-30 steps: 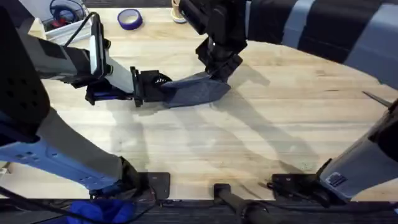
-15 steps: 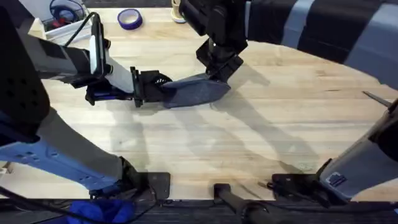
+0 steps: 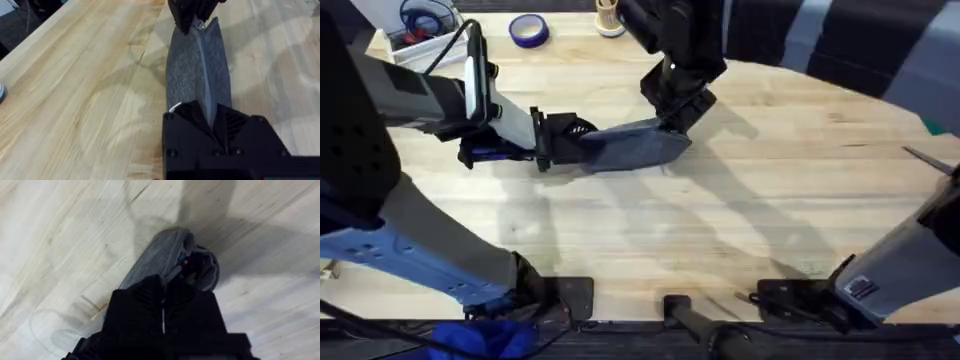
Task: Unzip the bag, pick up the pens from the table one at a time and place them inside, then zip the bag closed.
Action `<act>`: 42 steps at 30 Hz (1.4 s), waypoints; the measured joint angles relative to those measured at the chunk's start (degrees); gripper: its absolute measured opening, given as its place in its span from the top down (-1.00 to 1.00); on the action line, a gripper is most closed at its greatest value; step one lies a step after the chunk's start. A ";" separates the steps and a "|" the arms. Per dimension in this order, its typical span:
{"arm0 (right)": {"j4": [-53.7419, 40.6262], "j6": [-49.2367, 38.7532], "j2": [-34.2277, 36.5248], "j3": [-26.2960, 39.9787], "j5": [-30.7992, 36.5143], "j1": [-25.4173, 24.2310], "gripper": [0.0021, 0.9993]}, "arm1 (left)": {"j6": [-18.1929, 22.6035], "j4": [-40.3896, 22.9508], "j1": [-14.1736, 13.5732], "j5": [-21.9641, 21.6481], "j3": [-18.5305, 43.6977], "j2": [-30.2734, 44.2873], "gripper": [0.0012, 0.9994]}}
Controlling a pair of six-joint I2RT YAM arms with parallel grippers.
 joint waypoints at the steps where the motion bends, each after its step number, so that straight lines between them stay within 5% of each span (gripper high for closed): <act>1: -0.06 0.00 -0.09 0.00 -0.23 -0.17 0.94 | 0.01 0.02 -0.04 0.02 0.00 0.00 0.92; 42: -5.98 -6.96 -3.82 -0.17 -3.00 -8.96 0.94 | -0.01 0.02 -0.90 0.90 -0.04 0.00 0.92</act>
